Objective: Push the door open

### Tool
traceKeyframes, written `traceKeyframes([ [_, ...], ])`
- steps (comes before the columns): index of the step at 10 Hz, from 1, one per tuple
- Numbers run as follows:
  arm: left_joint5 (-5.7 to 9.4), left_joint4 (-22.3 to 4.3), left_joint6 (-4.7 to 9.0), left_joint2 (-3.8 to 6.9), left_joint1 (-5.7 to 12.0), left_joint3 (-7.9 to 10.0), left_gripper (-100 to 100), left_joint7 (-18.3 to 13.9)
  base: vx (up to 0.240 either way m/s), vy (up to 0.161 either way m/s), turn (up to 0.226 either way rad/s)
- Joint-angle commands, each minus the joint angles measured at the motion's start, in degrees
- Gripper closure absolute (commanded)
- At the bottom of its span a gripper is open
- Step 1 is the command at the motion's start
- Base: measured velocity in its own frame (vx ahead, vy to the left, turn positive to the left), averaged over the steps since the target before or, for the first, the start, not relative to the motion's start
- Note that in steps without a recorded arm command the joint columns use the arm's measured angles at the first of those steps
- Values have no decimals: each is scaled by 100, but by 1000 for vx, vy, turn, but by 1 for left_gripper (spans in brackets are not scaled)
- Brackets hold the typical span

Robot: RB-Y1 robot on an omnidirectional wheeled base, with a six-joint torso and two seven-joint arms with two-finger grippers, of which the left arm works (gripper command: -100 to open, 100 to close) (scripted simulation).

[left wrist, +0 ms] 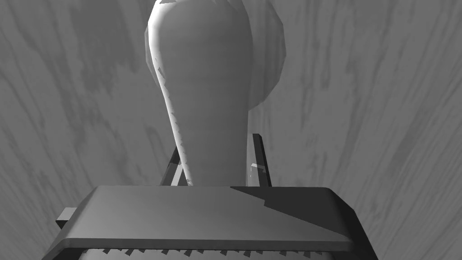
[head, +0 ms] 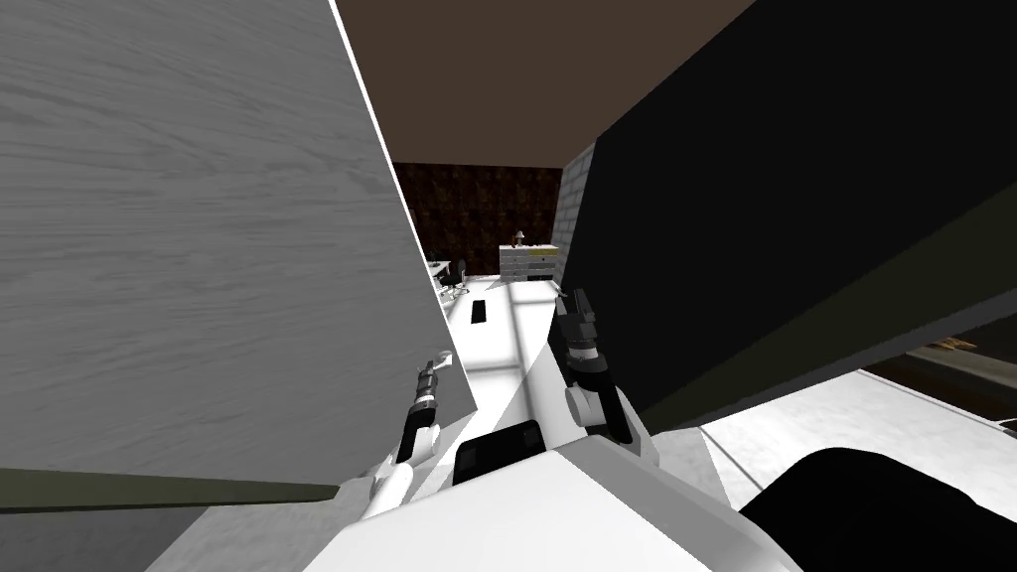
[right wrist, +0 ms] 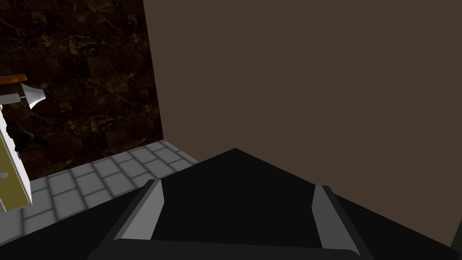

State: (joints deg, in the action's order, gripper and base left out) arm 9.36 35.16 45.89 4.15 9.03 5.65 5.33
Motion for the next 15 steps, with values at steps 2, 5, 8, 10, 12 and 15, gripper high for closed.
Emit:
traceKeyframes([
  [2, 115, 26, 15, 97, 15, 226, 100, 36, 211, -92, 70],
  [5, 228, 9, 11, 68, 19, 431, 100, 96, 185, -74, 72],
  [8, 292, 0, 8, 35, 22, 549, 100, 130, 145, -61, 53],
  [10, 338, -7, 7, 0, 23, 634, 100, 155, 173, -80, 71],
  [12, 355, -53, 8, 22, 1, 669, 100, 158, 111, -36, 51],
  [15, 475, -57, 32, 95, -11, 852, 100, 225, 174, -7, 36],
])
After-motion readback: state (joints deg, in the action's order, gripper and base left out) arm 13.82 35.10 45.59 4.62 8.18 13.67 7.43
